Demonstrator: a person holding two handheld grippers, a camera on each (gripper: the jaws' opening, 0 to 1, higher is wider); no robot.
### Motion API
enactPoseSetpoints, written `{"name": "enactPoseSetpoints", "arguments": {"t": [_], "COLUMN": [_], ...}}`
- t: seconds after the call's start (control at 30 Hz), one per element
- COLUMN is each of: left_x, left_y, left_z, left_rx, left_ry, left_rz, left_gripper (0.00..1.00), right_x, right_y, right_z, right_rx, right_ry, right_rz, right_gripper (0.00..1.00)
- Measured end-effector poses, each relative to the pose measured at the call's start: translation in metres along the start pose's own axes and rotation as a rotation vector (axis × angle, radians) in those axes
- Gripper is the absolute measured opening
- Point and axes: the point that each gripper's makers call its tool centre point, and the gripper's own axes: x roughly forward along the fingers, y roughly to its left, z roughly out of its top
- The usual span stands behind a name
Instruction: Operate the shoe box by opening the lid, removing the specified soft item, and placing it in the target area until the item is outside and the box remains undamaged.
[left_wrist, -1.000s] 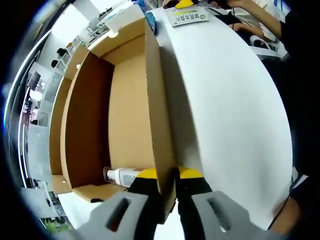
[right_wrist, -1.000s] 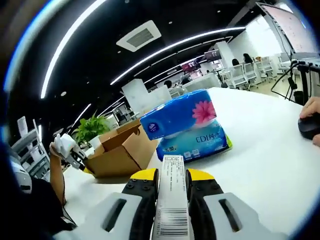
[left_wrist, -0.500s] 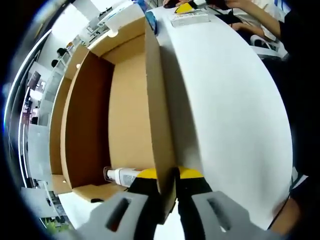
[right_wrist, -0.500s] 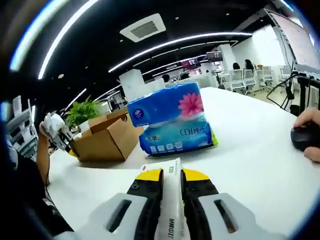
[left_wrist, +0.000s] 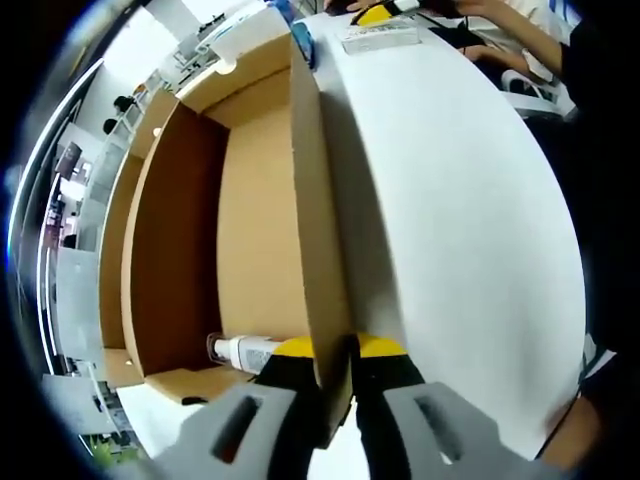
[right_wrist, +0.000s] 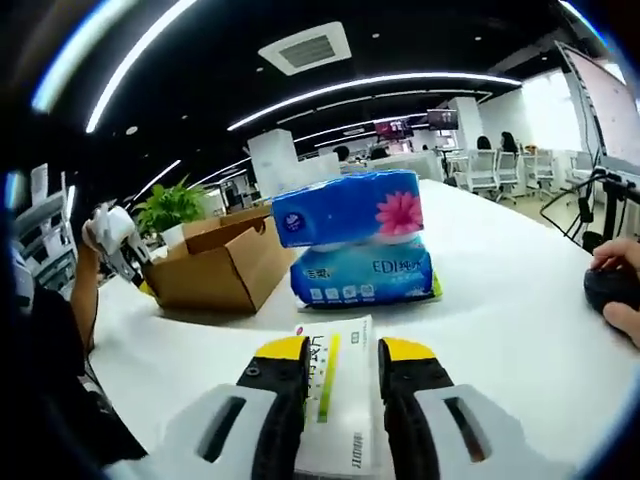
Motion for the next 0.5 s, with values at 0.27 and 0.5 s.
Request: {"name": "enactPoseSetpoints", "arguments": {"t": [0.27, 0.5], "left_x": [0.0, 0.001], "left_y": [0.0, 0.001], "left_z": [0.0, 0.0], "left_rx": [0.003, 0.004], "left_ry": [0.008, 0.01], "left_rz": [0.003, 0.007], "left_gripper": [0.09, 0.09], "right_x": [-0.012, -0.012], "right_y": [0.013, 0.014], "right_z": [0.005, -0.011], "right_rx": [-0.096, -0.212], "right_ry": [0.078, 0.264], "right_rz": [-0.017, -0.098], "right_gripper": [0.59, 0.71]}}
